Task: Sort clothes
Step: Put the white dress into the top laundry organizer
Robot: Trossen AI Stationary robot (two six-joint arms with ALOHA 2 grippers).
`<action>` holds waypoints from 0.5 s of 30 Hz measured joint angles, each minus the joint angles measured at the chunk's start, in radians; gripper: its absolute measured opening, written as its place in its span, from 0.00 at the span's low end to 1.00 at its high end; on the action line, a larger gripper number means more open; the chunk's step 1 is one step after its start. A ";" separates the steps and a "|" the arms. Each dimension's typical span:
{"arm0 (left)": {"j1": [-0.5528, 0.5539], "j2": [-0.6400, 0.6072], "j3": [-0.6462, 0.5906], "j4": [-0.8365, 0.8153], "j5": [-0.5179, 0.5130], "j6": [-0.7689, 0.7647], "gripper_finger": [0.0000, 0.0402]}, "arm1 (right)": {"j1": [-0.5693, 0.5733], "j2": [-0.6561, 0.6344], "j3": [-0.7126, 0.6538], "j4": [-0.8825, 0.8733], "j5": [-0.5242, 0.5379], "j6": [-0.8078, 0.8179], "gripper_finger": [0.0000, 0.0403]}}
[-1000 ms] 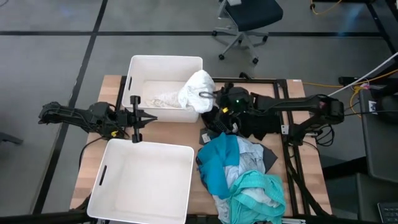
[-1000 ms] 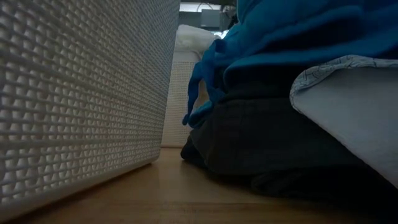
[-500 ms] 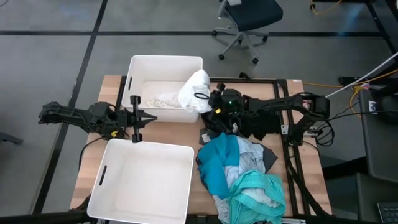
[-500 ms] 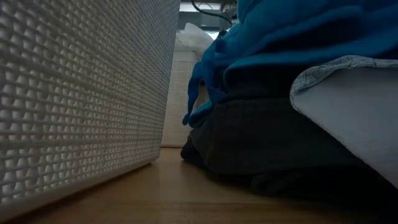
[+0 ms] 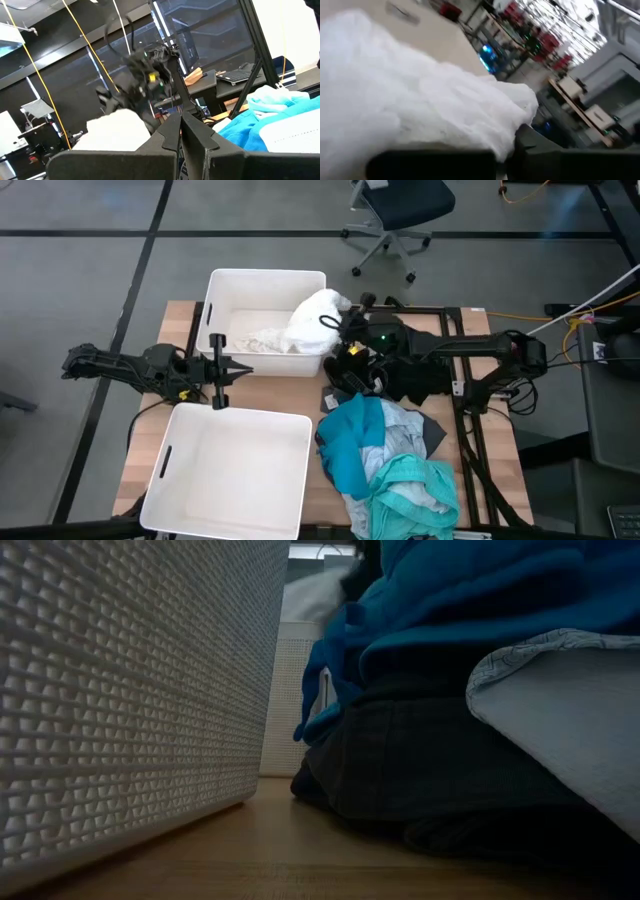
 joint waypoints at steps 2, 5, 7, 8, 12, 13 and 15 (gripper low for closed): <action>0.000 0.000 0.000 0.000 0.000 0.000 0.01 | -0.002 0.008 0.077 -0.028 -0.055 0.020 0.04; 0.000 0.000 0.000 0.000 0.000 -0.004 0.01 | -0.016 0.044 0.191 -0.043 -0.135 0.054 0.04; 0.000 0.000 0.000 0.000 0.000 -0.004 0.01 | -0.022 0.083 0.262 -0.048 -0.192 0.075 0.02; 0.000 0.000 0.000 -0.001 0.000 -0.004 0.01 | -0.031 0.104 0.297 -0.052 -0.214 0.076 0.02; 0.000 0.000 0.000 -0.002 0.000 -0.006 0.01 | -0.067 0.199 0.435 -0.076 -0.271 0.092 0.03; 0.000 0.000 0.000 -0.003 0.000 -0.011 0.01 | -0.076 0.223 0.465 -0.080 -0.275 0.107 0.04; 0.000 0.000 0.000 -0.003 0.000 -0.019 0.01 | -0.096 0.270 0.508 -0.096 -0.286 0.153 0.05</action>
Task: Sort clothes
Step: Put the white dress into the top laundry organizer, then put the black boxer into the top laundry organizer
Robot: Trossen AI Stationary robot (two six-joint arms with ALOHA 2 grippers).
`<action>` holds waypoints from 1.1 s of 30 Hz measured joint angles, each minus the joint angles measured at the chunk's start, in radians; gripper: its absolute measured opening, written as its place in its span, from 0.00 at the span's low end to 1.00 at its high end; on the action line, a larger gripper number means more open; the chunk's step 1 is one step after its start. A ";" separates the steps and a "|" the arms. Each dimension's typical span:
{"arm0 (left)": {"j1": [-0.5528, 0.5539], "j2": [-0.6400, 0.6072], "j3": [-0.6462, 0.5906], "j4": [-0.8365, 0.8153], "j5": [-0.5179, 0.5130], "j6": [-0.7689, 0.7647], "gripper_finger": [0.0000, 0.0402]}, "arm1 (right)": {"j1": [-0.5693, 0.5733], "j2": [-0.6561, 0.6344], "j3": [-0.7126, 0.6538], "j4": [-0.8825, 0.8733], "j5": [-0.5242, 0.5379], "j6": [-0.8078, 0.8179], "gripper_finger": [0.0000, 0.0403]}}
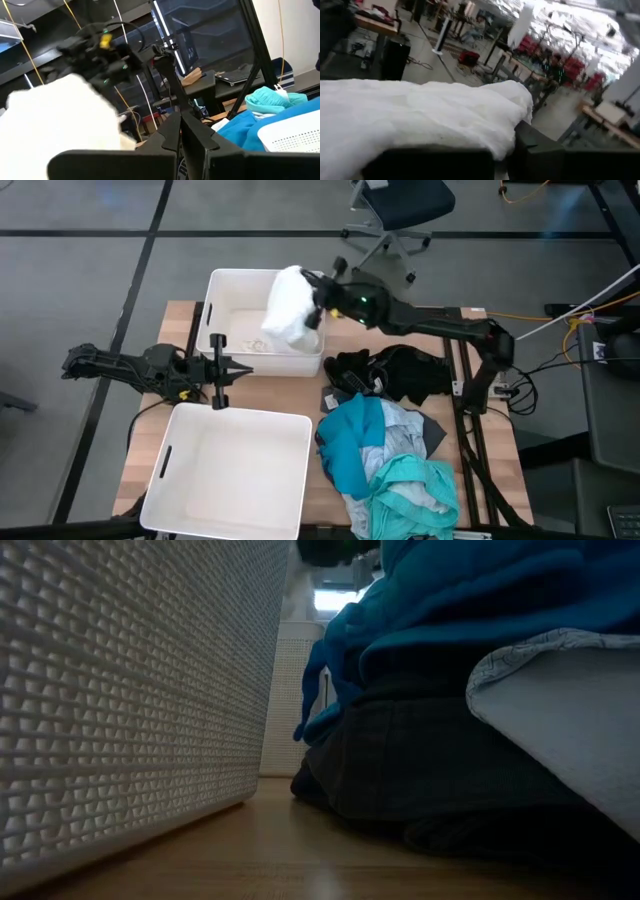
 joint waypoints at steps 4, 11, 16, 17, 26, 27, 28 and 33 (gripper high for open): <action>0.000 0.000 0.000 -0.001 0.000 -0.005 0.01 | -0.021 0.076 0.039 0.004 -0.046 0.088 0.06; 0.000 0.000 0.000 0.000 0.000 -0.006 0.01 | -0.016 0.120 0.040 -0.110 -0.059 0.108 0.10; 0.000 0.000 0.000 0.000 0.000 -0.006 0.01 | -0.017 0.111 0.042 -0.273 -0.111 0.114 0.24; 0.000 0.000 0.000 0.000 0.000 -0.006 0.01 | -0.017 0.110 0.051 -0.324 -0.111 0.112 0.28; 0.000 0.000 0.000 -0.006 0.000 0.000 0.01 | -0.012 0.108 0.334 -0.920 -0.111 0.129 0.50; 0.000 0.000 0.000 -0.006 0.000 0.000 0.01 | -0.010 0.108 0.371 -0.974 -0.111 0.144 0.51; 0.000 0.000 0.000 -0.006 0.000 0.000 0.01 | -0.009 0.108 0.409 -1.027 -0.112 0.162 0.51; 0.000 0.000 0.000 -0.005 0.000 0.000 0.01 | 0.045 0.107 0.565 -1.299 -0.112 0.231 0.52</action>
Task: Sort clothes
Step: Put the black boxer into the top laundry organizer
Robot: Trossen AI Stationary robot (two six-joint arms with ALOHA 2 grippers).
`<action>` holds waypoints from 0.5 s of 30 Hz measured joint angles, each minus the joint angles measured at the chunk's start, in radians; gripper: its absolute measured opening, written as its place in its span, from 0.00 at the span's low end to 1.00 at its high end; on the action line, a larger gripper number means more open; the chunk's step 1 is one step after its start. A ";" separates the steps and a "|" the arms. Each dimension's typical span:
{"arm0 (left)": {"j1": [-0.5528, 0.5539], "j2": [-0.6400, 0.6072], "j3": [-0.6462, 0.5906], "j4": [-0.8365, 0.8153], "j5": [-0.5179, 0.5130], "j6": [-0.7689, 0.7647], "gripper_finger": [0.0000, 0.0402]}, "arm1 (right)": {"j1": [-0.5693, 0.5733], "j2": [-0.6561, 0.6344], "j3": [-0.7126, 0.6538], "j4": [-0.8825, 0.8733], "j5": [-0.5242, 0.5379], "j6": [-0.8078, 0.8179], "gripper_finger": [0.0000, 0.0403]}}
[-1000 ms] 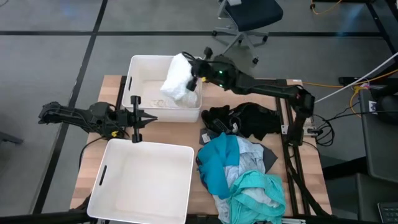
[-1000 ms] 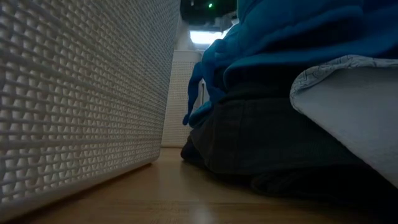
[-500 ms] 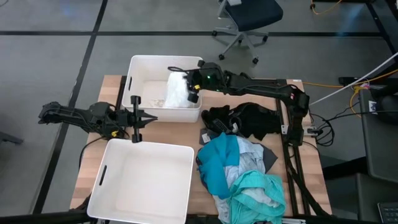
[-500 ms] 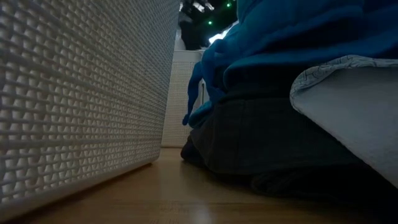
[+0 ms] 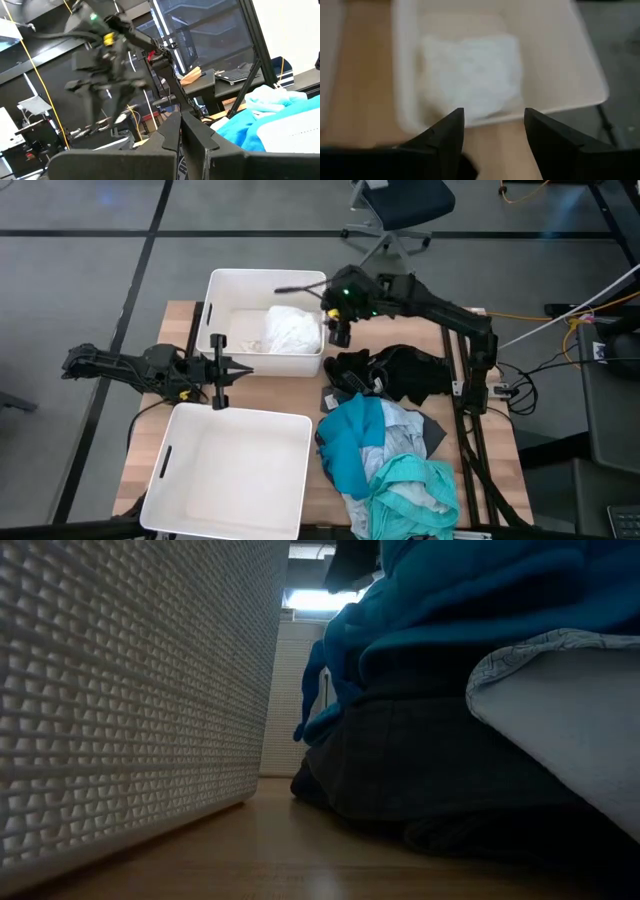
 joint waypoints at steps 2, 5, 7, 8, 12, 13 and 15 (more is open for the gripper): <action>0.000 0.000 0.000 0.000 0.000 0.000 0.01 | 0.035 0.000 0.041 -0.094 0.000 0.026 0.52; 0.000 0.000 0.000 0.000 0.000 0.000 0.01 | 0.088 0.000 0.071 -0.216 0.001 0.070 0.52; 0.000 0.000 0.000 0.000 0.000 0.000 0.01 | 0.122 -0.006 0.065 -0.287 0.003 0.113 0.52; 0.000 0.000 0.000 0.000 0.000 0.000 0.01 | 0.139 -0.009 0.055 -0.312 0.004 0.131 0.52; 0.000 0.000 0.000 0.001 0.000 0.000 0.01 | 0.201 -0.026 -0.001 -0.367 0.009 0.201 0.52; 0.000 0.000 0.000 0.001 0.000 0.000 0.01 | 0.215 -0.032 -0.021 -0.366 0.012 0.213 0.52; 0.000 0.000 0.000 0.001 0.000 0.000 0.01 | 0.240 -0.052 -0.069 -0.364 0.030 0.226 0.52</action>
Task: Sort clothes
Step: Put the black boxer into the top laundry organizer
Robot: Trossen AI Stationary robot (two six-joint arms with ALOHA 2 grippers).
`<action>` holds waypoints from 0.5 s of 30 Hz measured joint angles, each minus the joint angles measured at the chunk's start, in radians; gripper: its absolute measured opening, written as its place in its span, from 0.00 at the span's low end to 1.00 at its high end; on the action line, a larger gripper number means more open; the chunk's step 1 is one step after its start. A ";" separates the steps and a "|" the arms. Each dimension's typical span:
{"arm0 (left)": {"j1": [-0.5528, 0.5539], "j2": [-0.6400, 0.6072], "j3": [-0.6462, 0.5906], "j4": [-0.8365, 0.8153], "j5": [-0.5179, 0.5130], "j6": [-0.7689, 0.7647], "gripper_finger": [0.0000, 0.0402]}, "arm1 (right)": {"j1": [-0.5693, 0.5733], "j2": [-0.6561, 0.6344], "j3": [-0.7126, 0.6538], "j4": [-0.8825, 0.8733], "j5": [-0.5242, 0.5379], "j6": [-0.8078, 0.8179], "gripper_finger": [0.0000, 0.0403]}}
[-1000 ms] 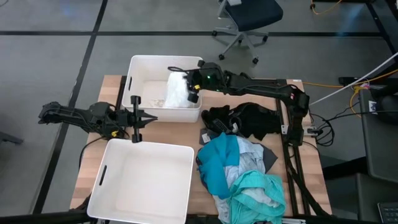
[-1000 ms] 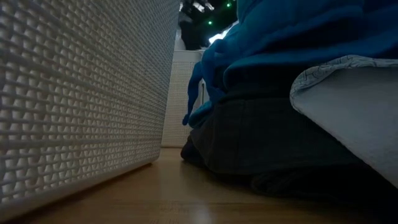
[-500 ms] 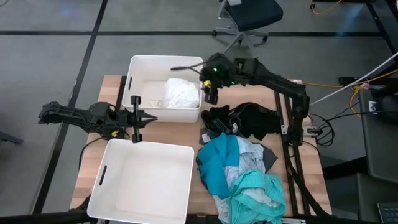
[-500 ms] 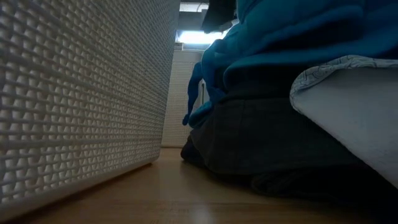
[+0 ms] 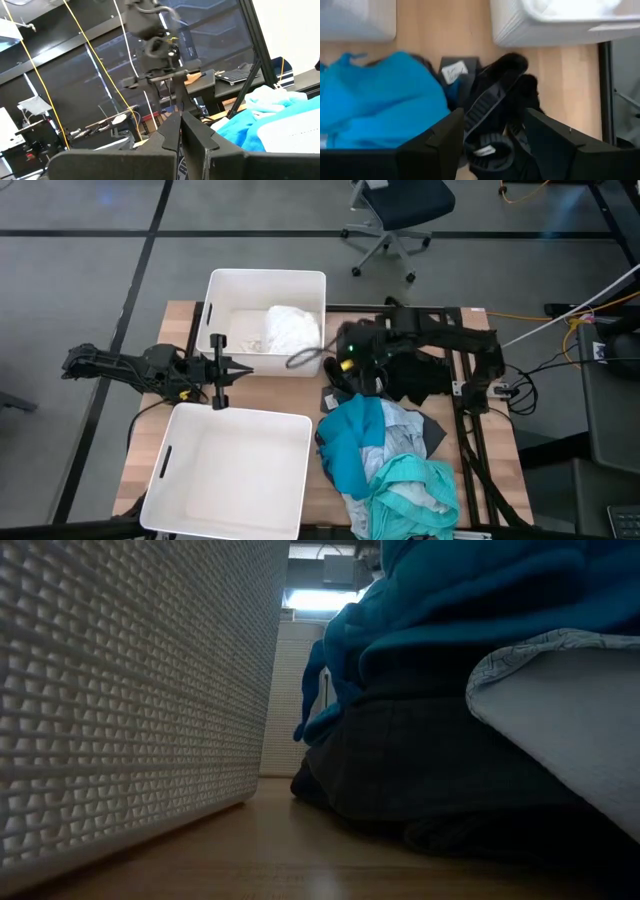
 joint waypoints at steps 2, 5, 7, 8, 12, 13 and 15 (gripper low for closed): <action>0.000 0.000 0.000 0.000 0.000 0.000 0.01 | 0.023 -0.033 -0.063 0.009 0.037 0.024 0.52; 0.000 0.000 0.000 0.000 0.000 -0.004 0.01 | 0.042 -0.106 -0.198 0.059 0.098 0.062 0.52; 0.000 0.000 0.000 0.000 0.000 -0.005 0.01 | 0.039 -0.172 -0.315 0.123 0.110 0.080 0.52; 0.000 0.000 0.000 0.000 0.000 -0.005 0.01 | 0.039 -0.206 -0.375 0.158 0.110 0.092 0.52; 0.000 0.000 0.000 0.001 0.000 -0.005 0.01 | 0.032 -0.354 -0.630 0.345 0.118 0.122 0.52; 0.000 0.000 0.000 0.002 0.000 -0.006 0.01 | 0.029 -0.388 -0.690 0.398 0.120 0.127 0.52; 0.000 0.000 0.000 0.006 0.000 -0.007 0.01 | 0.016 -0.446 -0.793 0.500 0.118 0.153 0.52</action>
